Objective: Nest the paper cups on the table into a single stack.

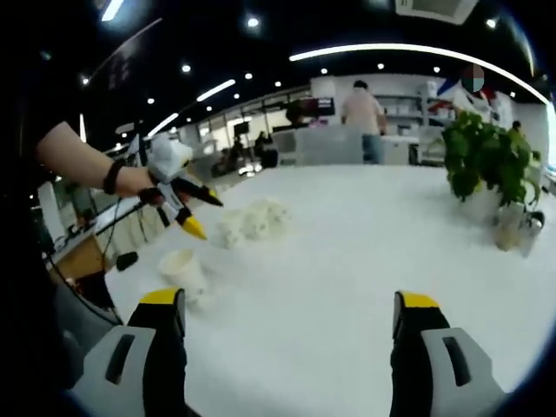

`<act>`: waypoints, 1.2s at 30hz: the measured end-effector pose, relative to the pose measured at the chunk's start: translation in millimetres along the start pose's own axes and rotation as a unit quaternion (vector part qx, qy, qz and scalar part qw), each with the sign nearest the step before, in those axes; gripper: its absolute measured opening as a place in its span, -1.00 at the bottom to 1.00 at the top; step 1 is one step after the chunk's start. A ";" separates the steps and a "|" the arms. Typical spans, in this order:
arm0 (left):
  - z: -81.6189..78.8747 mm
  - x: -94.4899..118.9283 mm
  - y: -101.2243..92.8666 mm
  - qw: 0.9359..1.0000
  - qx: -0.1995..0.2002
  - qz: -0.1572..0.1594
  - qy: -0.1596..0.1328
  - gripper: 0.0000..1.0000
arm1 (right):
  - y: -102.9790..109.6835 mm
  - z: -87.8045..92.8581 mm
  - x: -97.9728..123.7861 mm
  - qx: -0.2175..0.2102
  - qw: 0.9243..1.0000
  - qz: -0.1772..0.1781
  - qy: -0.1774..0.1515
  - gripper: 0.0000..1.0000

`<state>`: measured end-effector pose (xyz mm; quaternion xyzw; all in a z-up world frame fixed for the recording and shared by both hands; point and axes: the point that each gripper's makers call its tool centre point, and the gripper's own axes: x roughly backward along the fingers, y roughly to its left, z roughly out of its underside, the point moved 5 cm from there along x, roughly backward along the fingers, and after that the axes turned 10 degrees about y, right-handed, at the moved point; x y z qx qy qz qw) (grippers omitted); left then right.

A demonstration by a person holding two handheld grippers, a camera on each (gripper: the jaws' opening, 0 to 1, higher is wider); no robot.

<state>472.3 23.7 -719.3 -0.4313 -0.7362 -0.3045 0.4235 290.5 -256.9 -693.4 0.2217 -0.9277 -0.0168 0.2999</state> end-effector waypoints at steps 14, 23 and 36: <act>5.0 -23.0 7.2 0.999 -0.023 0.011 0.035 0.34 | -8.1 8.2 -0.7 -0.017 1.000 0.006 0.008 0.93; 7.5 -28.4 7.1 0.999 -0.003 0.021 0.040 0.01 | -11.6 4.7 -5.4 -0.035 0.999 0.001 0.001 0.92; 4.7 -31.0 13.8 0.998 -0.027 0.014 0.054 -0.21 | -14.5 8.3 -6.4 -0.037 0.999 0.003 0.003 0.91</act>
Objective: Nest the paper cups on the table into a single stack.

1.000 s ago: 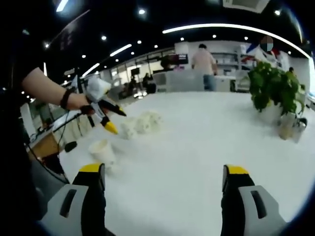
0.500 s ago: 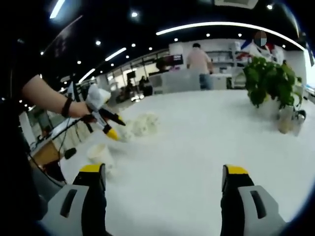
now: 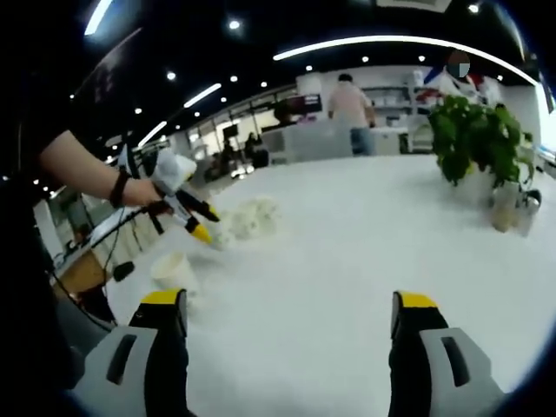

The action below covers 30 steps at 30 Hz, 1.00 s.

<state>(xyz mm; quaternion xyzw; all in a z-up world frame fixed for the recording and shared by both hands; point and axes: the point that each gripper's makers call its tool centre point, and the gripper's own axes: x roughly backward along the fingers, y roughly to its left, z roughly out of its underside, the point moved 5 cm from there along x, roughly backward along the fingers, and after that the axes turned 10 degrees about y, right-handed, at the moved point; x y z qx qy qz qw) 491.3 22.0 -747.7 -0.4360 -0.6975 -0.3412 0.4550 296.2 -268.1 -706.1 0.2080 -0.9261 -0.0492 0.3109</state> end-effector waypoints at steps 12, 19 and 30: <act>3.7 -5.2 2.1 1.000 0.002 0.013 0.017 -0.54 | 3.0 5.0 -1.2 -0.004 1.000 -0.008 0.004 0.91; 3.8 -6.1 1.3 1.000 0.003 0.016 0.017 -0.78 | 3.6 8.9 -1.2 -0.013 1.000 -0.010 0.007 0.90; 6.5 -7.0 1.6 0.999 -0.004 0.025 0.033 -0.96 | 3.8 9.2 -3.2 -0.022 1.000 -0.013 0.005 0.89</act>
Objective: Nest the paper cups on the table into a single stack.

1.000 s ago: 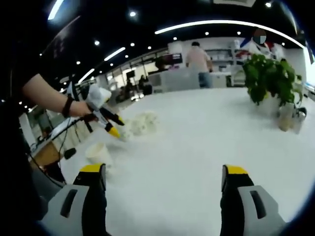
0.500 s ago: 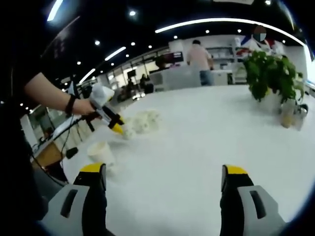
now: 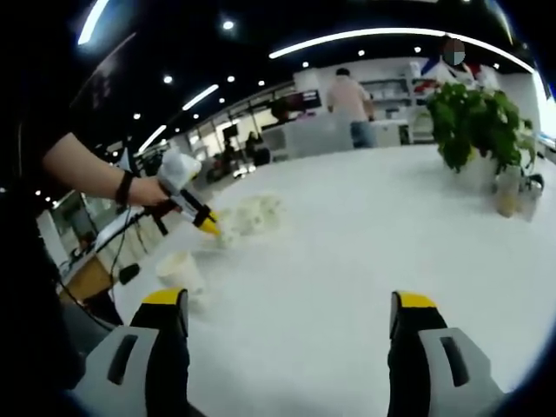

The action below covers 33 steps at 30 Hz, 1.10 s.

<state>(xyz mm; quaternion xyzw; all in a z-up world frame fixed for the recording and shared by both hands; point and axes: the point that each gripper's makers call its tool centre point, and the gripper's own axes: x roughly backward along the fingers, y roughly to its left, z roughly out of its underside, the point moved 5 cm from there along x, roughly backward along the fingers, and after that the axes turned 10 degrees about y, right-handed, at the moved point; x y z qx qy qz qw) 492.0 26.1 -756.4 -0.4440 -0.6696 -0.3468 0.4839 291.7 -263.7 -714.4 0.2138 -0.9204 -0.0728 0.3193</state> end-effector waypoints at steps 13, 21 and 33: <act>0.4 4.9 -1.2 0.999 -0.047 -0.006 0.010 -1.00 | 0.5 -3.4 -1.9 0.008 1.000 0.001 -0.004 0.89; 0.7 6.8 -8.2 0.999 -0.053 0.000 0.007 -1.00 | 3.8 -6.8 -3.7 0.022 1.000 -0.001 -0.007 0.90; -15.5 26.2 -16.8 0.998 -0.059 -0.001 -0.017 -1.00 | 4.8 -10.8 -1.7 0.034 0.999 -0.002 -0.014 0.91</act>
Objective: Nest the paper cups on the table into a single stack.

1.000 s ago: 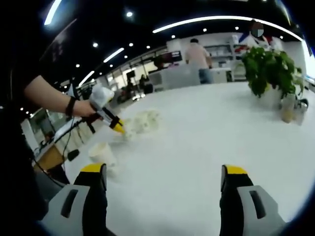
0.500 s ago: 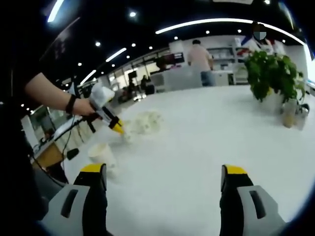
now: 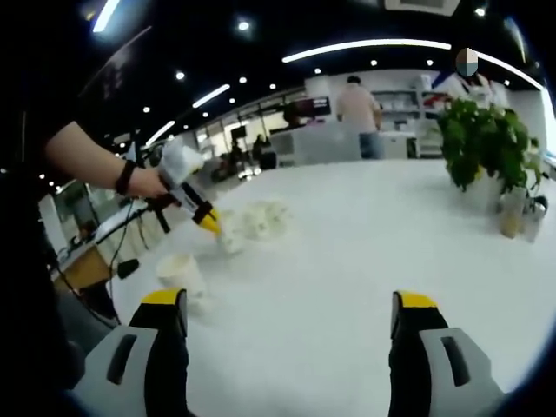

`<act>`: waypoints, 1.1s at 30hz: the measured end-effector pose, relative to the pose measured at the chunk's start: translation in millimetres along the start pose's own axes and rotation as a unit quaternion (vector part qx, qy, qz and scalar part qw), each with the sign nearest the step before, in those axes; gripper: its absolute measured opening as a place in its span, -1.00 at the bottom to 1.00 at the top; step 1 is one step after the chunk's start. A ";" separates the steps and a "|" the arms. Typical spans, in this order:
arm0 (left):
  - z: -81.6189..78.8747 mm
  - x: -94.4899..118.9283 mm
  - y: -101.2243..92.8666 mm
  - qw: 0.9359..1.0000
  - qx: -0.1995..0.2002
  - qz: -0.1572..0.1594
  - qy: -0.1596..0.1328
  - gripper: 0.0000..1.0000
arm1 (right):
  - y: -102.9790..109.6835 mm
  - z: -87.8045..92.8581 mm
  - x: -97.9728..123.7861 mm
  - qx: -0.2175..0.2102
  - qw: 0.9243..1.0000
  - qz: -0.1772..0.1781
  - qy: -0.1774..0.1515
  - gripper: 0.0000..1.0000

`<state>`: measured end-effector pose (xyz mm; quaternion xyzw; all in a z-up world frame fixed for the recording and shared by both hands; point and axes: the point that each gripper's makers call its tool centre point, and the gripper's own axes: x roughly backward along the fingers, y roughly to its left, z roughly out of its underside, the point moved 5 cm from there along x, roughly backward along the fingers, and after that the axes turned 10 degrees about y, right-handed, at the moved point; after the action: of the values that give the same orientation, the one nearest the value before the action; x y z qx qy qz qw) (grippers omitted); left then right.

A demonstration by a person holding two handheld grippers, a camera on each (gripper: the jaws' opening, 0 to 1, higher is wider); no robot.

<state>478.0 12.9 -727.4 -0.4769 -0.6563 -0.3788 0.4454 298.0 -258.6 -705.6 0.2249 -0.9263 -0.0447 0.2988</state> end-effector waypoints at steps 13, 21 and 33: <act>-27.1 39.3 -9.7 0.999 -0.029 -0.014 -0.037 -1.00 | 16.8 -16.6 0.0 0.056 0.998 -0.008 -0.003 0.92; -43.4 73.6 -25.1 0.996 -0.043 -0.027 -0.070 -1.00 | 23.7 -18.5 6.0 0.069 0.998 -0.016 -0.004 0.92; -39.3 109.3 -66.8 0.994 -0.063 -0.018 -0.085 -1.00 | 34.9 -14.8 17.9 0.078 0.997 -0.024 -0.006 0.91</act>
<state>406.3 -9.0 -616.5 -0.5225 -0.6751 -0.3853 0.3504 280.0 -234.5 -676.4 0.2694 -0.9232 0.0195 0.2734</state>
